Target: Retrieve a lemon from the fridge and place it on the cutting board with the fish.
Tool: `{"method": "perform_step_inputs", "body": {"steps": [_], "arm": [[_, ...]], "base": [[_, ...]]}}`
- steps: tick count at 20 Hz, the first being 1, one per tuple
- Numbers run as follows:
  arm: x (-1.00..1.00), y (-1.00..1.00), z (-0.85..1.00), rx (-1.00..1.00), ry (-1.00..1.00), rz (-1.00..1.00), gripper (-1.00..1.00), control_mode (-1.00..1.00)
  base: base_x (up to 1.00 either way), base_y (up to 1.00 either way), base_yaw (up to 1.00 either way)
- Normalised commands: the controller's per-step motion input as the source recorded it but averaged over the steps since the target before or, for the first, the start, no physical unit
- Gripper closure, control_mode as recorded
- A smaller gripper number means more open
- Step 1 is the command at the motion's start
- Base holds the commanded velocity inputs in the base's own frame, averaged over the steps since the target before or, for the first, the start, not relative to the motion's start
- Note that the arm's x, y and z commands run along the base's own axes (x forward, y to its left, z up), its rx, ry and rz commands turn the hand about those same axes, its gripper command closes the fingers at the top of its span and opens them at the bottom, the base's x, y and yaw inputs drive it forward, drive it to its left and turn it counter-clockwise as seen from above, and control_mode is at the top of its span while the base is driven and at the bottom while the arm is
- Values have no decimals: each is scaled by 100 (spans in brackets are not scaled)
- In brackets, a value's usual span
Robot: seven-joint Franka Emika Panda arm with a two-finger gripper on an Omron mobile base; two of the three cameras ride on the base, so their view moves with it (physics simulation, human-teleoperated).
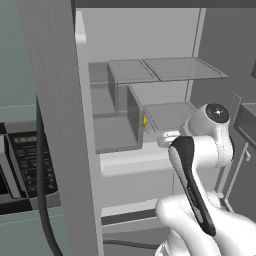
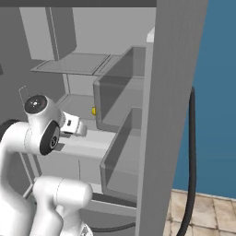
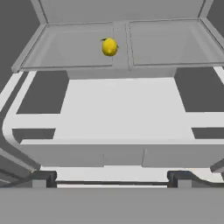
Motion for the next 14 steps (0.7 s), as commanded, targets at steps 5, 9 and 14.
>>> {"method": "perform_step_inputs", "body": {"steps": [5, 9, 14], "arm": [[19, 0, 39, -3, -2, 2, -100, -100], [32, 0, 6, 0, -3, -1, -100, -100], [70, 0, -1, 0, -1, -3, -100, -100]], "base": [[0, 0, 0], [0, 0, 0], [0, 0, 0]]}}
